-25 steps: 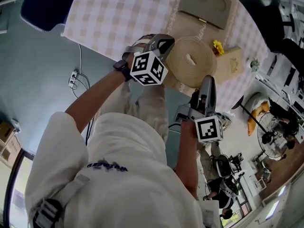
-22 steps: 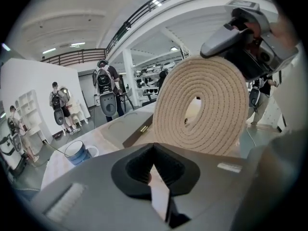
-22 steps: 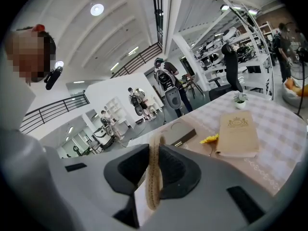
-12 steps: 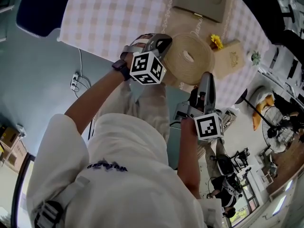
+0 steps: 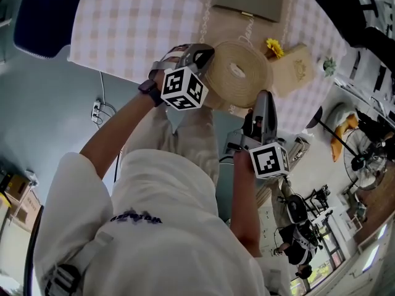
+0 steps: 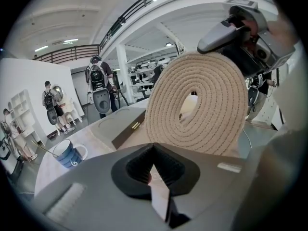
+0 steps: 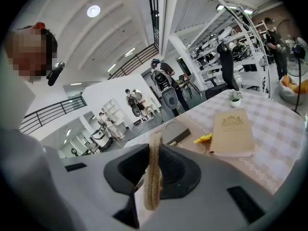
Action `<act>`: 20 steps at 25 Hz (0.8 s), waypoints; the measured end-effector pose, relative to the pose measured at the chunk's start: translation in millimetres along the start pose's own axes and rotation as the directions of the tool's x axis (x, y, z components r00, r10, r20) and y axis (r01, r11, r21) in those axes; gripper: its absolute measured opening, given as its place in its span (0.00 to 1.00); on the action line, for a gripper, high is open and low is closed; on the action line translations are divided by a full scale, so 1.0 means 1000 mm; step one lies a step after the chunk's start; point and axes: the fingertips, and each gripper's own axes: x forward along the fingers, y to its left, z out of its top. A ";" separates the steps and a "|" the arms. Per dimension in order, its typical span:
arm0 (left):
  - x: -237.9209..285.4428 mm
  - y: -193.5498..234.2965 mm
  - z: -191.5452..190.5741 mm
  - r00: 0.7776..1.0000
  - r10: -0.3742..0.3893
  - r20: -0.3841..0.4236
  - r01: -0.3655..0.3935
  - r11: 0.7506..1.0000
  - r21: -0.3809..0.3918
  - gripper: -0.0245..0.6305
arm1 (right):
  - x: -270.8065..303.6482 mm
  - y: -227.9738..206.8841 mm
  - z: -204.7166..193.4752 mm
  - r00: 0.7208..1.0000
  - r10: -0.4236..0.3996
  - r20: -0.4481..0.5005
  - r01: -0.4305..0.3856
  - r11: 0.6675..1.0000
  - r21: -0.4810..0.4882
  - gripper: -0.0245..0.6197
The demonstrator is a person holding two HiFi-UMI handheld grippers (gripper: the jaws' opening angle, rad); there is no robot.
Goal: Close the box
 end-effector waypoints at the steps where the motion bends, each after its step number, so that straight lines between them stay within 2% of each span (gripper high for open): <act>1: 0.001 -0.001 -0.001 1.000 -0.003 -0.003 0.003 1.000 0.002 0.04 | 0.000 -0.001 0.000 1.000 -0.002 0.000 0.002 1.000 0.003 0.14; 15: 0.010 -0.007 -0.013 0.999 -0.021 -0.038 0.021 1.000 0.009 0.04 | 0.000 -0.027 -0.004 0.999 -0.032 -0.002 0.032 0.999 0.013 0.14; 20: 0.011 -0.006 -0.015 0.998 -0.020 -0.053 0.021 1.000 0.022 0.04 | 0.003 -0.038 -0.004 0.999 -0.043 -0.009 0.043 0.999 -0.013 0.14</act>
